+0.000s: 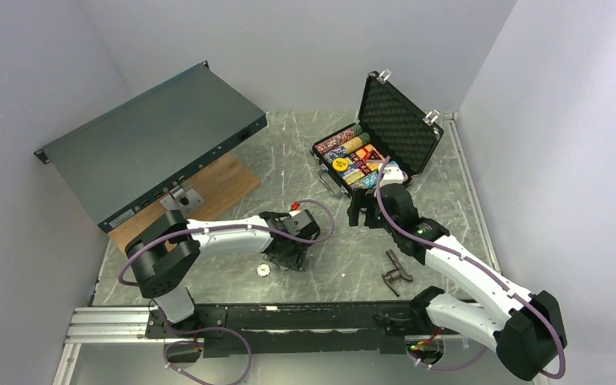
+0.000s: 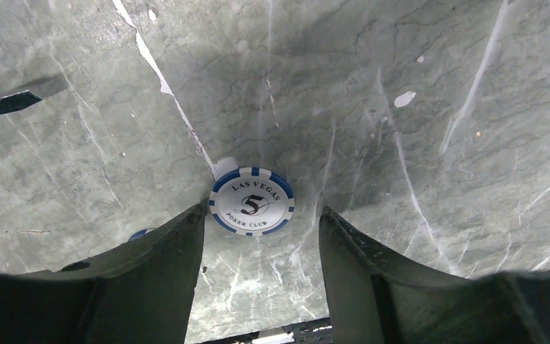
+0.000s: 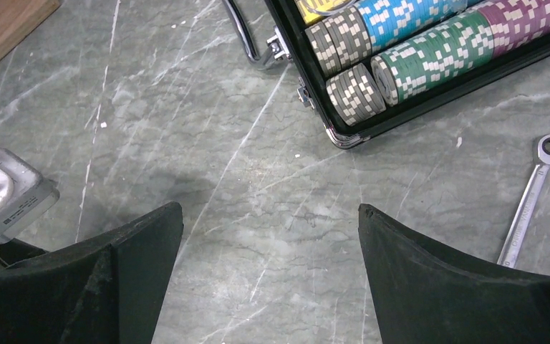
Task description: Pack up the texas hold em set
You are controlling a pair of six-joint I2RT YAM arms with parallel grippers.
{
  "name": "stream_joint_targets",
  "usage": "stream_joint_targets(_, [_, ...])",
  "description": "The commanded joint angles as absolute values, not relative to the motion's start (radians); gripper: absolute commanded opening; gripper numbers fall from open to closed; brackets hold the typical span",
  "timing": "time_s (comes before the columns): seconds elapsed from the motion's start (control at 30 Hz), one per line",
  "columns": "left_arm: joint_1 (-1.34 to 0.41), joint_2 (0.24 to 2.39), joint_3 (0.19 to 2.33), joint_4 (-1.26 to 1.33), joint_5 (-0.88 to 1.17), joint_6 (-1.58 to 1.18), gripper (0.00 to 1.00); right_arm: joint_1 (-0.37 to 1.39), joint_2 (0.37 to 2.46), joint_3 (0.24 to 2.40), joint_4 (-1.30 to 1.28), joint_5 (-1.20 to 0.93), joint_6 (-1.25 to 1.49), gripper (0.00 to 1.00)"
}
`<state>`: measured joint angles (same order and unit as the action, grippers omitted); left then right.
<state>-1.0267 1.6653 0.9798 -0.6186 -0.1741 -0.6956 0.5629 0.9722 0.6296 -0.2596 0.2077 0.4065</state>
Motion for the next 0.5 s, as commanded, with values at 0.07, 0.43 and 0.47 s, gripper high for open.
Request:
stream_joint_targets(0.07, [-1.034, 1.698, 0.992, -0.624, -0.209, -0.697, 0.63, 0.559, 0.979, 0.629, -0.219, 0.195, 0.426, 0.94])
stream_joint_targets(0.43, [-1.034, 1.727, 0.995, -0.605, -0.206, -0.675, 0.53, 0.56, 0.985, 0.621, -0.22, 0.185, 0.435, 0.93])
stream_joint_targets(0.47, [-1.034, 1.728, 0.996, -0.608, -0.209, -0.675, 0.51, 0.56, 0.986, 0.62, -0.219, 0.183, 0.436, 0.94])
